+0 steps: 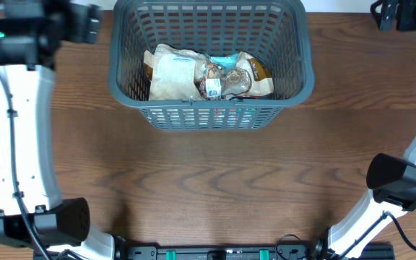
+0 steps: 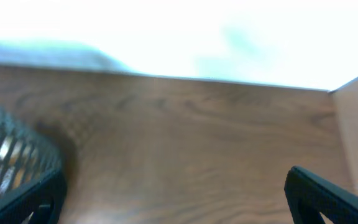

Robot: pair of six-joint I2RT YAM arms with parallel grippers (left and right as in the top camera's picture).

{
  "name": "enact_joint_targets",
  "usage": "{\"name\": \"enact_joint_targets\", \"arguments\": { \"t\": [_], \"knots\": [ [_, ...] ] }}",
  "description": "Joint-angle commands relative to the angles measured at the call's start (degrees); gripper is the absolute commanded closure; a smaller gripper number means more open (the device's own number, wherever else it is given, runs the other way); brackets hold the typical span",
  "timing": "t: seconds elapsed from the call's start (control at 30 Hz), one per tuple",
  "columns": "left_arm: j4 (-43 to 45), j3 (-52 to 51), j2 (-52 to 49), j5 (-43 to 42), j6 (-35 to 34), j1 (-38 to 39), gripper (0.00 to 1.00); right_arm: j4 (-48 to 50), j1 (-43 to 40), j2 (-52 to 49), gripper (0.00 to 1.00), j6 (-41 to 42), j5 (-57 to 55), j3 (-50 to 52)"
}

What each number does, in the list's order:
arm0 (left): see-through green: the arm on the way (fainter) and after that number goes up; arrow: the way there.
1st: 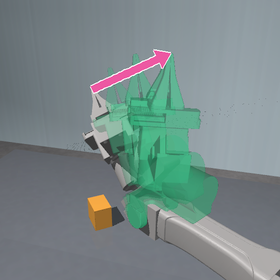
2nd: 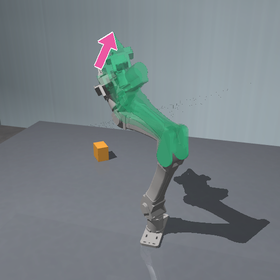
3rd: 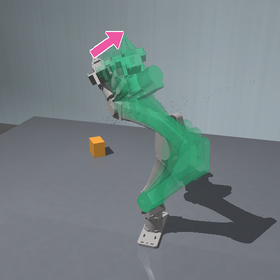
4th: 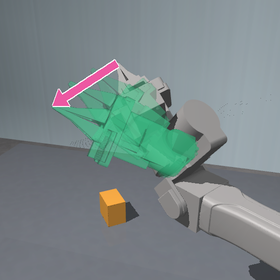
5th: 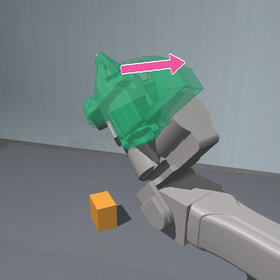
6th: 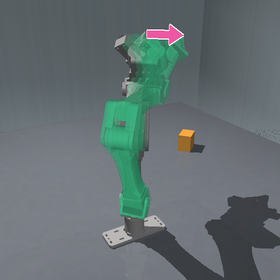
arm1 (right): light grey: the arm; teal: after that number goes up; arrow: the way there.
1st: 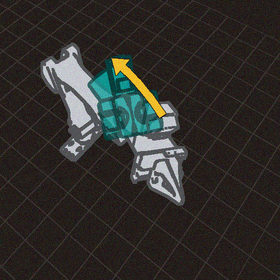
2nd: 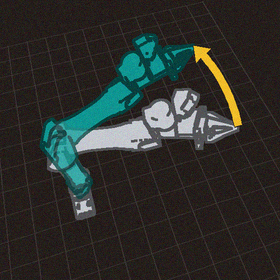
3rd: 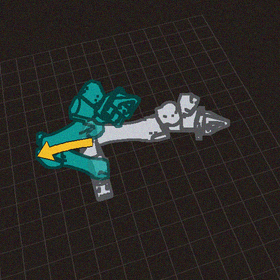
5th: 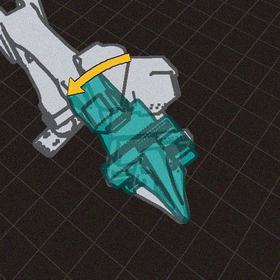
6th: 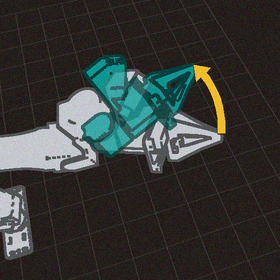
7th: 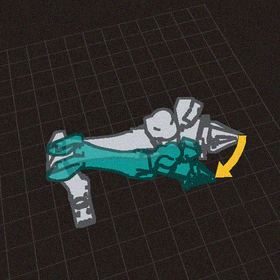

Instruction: Pack container

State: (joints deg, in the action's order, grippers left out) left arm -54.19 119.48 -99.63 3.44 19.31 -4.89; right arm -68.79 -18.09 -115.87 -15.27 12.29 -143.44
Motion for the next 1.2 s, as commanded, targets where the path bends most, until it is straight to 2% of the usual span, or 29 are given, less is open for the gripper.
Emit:
{"name": "enact_joint_targets", "arguments": {
  "t": [0.0, 0.17, 0.27, 0.4, 0.57, 0.8, 1.03, 1.17],
  "knots": [
    [-0.13, 0.11, -0.02, 1.11, -5.92, -4.52, 0.01, 2.16, 1.16, -0.52, 0.01, 3.04, -4.70, 0.00],
    [-2.75, 0.11, -0.02, 1.09, -11.56, -7.72, 0.01, 1.22, 1.25, -0.52, 0.01, 3.06, -7.15, 0.00],
    [-5.66, -0.04, -0.02, 1.09, -11.54, -7.58, 0.01, 0.15, 1.25, -0.52, 0.01, 3.34, -7.30, 0.00],
    [-11.91, -0.48, -0.02, 0.79, -12.11, -7.58, 0.01, -2.21, 1.31, -0.50, 0.01, 7.96, -9.64, 0.00],
    [-19.39, -0.48, 0.39, -4.04, -12.11, -7.06, 0.01, -7.02, 1.29, -0.46, 0.01, 11.23, -12.11, -0.02],
    [-27.04, -0.48, 2.97, -4.13, -12.11, -3.08, 0.02, -14.97, 2.08, 0.39, 0.01, 14.25, -12.92, -0.02],
    [-28.68, -3.23, 7.91, -4.13, -12.13, -0.09, 0.01, -22.32, 3.02, 2.23, 0.01, 14.47, -15.17, -0.02],
    [-25.18, -11.21, 12.94, -4.26, -12.39, -0.02, 0.01, -22.97, 3.52, 5.46, 0.01, 15.04, -15.41, -0.02]
  ]
}}
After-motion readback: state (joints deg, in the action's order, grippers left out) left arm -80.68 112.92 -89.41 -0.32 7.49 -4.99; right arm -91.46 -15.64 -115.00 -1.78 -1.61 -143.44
